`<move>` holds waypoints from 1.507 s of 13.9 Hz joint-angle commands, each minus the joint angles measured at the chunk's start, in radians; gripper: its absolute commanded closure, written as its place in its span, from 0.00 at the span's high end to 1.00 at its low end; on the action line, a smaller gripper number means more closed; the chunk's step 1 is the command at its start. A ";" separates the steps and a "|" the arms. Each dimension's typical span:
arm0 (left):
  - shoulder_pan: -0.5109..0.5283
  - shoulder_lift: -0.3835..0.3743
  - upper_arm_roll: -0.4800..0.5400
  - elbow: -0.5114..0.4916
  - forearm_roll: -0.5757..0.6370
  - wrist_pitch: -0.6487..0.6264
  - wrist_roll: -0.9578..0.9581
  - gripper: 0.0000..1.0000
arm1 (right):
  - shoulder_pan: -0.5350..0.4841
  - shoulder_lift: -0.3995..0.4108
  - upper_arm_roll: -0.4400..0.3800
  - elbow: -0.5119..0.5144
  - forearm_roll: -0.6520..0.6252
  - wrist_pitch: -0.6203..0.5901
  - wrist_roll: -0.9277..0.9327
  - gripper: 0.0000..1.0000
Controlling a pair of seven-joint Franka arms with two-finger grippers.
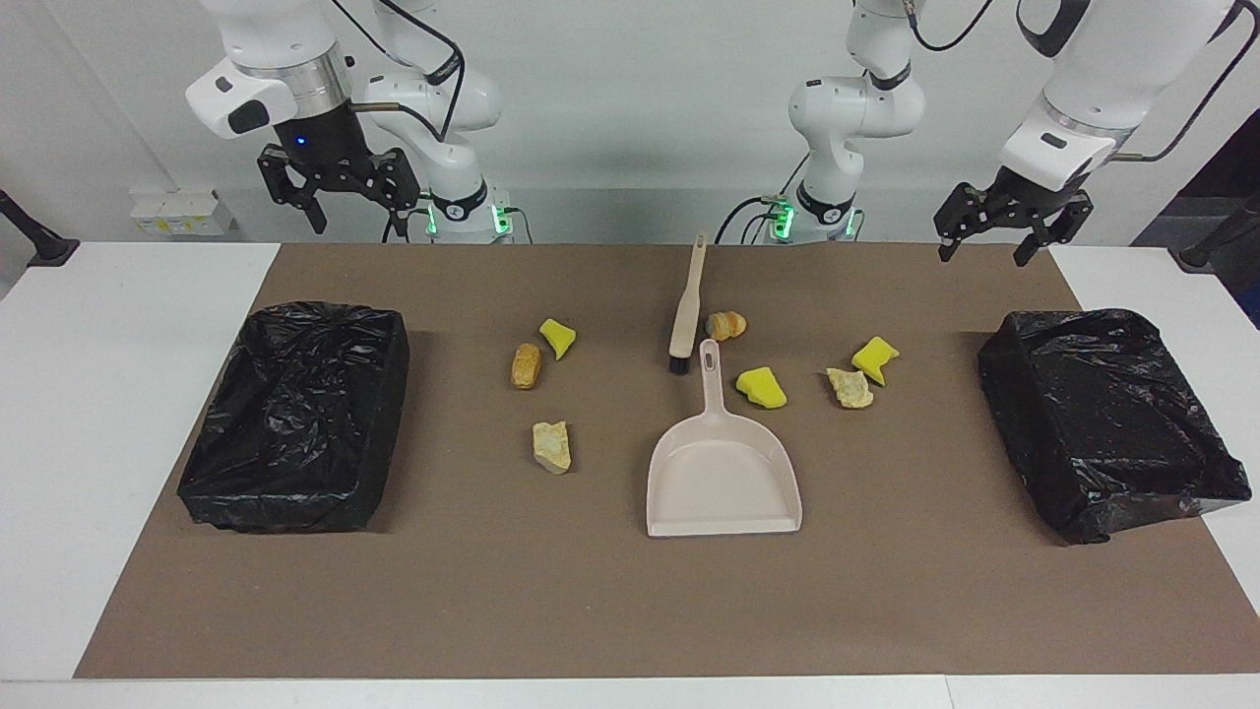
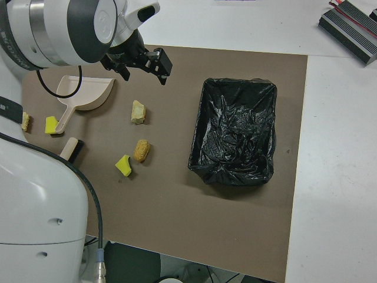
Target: Sweep and dump trash in bin
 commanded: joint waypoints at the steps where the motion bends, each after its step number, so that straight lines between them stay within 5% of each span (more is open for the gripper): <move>1: 0.003 -0.003 0.009 0.006 0.017 0.000 0.042 1.00 | -0.008 -0.010 0.002 -0.012 0.008 0.016 0.000 1.00; 9: -0.020 -0.023 -0.008 -0.051 0.000 0.006 0.032 1.00 | -0.012 -0.028 0.002 -0.042 0.008 0.016 0.001 1.00; 21: -0.369 -0.219 -0.008 -0.666 -0.126 0.299 -0.019 1.00 | -0.012 -0.033 0.001 -0.054 0.008 0.048 -0.005 1.00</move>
